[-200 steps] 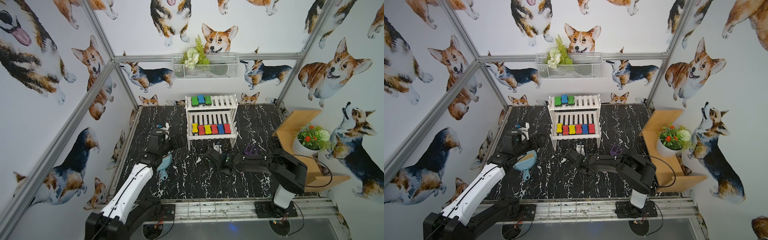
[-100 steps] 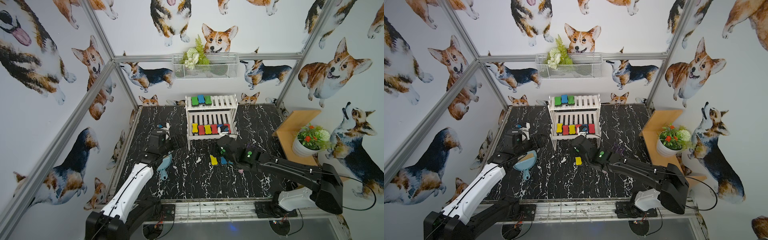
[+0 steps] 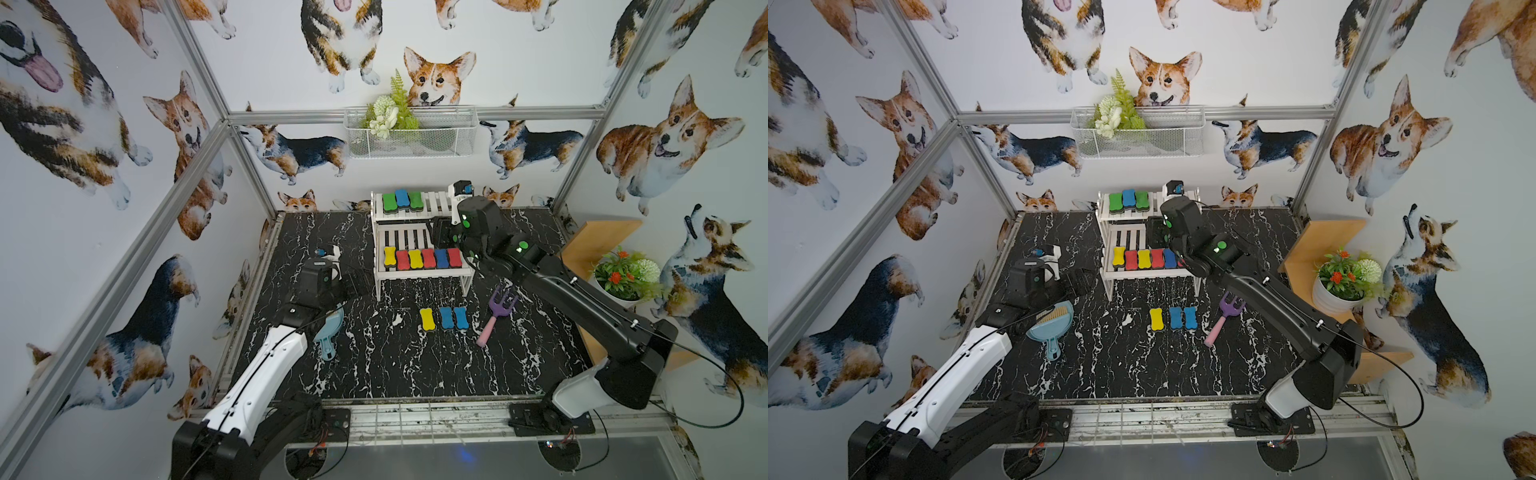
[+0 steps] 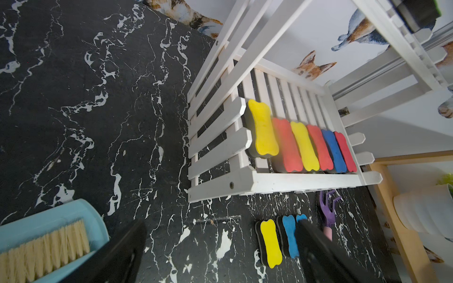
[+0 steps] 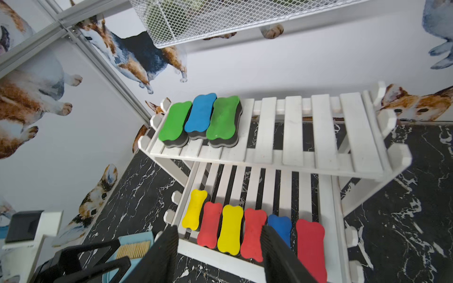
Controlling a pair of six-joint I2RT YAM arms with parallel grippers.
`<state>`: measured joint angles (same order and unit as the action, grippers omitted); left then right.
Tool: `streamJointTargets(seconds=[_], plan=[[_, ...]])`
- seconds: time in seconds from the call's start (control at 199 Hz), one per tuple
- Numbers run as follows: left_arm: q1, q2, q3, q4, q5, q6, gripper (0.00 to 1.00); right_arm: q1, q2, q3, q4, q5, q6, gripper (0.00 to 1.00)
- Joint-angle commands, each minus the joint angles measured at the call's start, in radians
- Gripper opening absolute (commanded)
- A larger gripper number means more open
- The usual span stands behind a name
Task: Remove the whiteboard erasers from the shelf
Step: Pick up the whiteboard eraser from the shelf.
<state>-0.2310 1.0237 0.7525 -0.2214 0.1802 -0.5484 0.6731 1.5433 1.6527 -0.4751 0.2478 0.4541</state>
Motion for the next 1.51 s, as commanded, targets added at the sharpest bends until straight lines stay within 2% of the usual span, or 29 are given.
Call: streamJointTargets(seconds=[0.0, 0.397, 0.598, 0.88, 1.071, 1.262, 1.402, 1.503], plan=[[-0.001, 0.002, 0.004, 0.009, 0.002, 0.007, 1.0, -0.031, 0.063, 0.08, -0.046, -0.069, -0.041, 0.6], [-0.002, -0.001, -0.001, 0.008, 0.001, 0.01, 1.0, -0.095, 0.367, 0.486, -0.171, -0.114, -0.088, 0.59], [-0.002, -0.006, -0.002, 0.008, 0.0, 0.011, 1.0, -0.117, 0.47, 0.614, -0.226, -0.137, -0.108, 0.59], [-0.002, -0.008, -0.002, 0.007, -0.008, 0.015, 1.0, -0.123, 0.518, 0.628, -0.23, -0.145, -0.111, 0.55], [-0.002, -0.01, -0.002, 0.005, -0.01, 0.015, 1.0, -0.122, 0.54, 0.627, -0.252, -0.106, -0.107, 0.53], [-0.002, -0.017, -0.002, 0.002, -0.017, 0.016, 1.0, -0.131, 0.492, 0.551, -0.252, -0.041, -0.108, 0.51], [-0.002, -0.019, -0.002, 0.004, -0.016, 0.016, 1.0, -0.145, 0.438, 0.478, -0.217, -0.043, -0.101, 0.51], [-0.002, -0.017, -0.004, 0.006, -0.014, 0.015, 1.0, -0.146, 0.433, 0.507, -0.217, -0.071, -0.116, 0.51]])
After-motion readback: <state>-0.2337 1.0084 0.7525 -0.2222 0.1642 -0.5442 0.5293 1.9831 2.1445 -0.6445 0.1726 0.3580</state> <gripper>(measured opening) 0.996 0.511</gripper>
